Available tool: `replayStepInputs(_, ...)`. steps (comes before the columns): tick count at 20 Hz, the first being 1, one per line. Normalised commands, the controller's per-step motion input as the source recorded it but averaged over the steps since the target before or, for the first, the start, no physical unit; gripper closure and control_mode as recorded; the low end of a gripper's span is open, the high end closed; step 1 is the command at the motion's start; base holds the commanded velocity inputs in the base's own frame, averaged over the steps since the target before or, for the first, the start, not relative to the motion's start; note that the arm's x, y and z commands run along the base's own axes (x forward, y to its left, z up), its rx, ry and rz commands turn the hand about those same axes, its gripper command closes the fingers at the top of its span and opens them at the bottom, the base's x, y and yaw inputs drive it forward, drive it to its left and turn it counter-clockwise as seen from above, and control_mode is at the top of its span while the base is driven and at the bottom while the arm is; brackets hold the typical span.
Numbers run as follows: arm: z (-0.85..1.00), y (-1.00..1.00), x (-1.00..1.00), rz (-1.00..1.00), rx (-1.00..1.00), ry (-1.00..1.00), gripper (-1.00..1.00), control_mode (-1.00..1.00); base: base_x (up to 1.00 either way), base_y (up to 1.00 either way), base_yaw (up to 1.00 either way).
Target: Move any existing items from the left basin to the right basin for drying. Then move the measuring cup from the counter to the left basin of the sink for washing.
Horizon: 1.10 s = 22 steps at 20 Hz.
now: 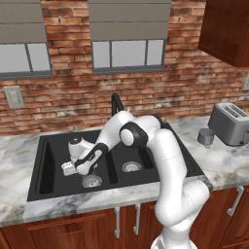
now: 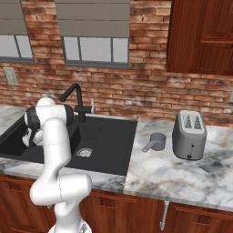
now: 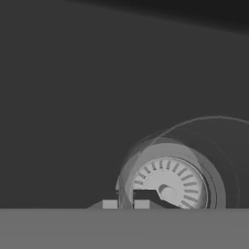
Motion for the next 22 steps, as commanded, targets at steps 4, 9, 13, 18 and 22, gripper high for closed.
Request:
replayStepInputs(4,0.03,0.0,-0.04,0.0,0.0,-0.02,1.0,-1.0,0.0,0.0,0.0)
replayStepInputs(9,0.35,0.0,-0.06,0.0,0.0,-0.07,1.0,-1.0,0.0,0.0,0.0)
replayStepInputs(13,0.51,0.0,-0.01,-0.03,0.0,-0.06,1.0,-1.0,0.0,0.0,0.0)
replayStepInputs(18,0.57,0.0,-0.06,-0.03,0.0,-0.06,1.0,-1.0,0.0,0.0,0.0)
replayStepInputs(22,0.6,0.0,-0.03,-0.03,0.0,-0.06,1.0,-1.0,0.0,0.0,0.0)
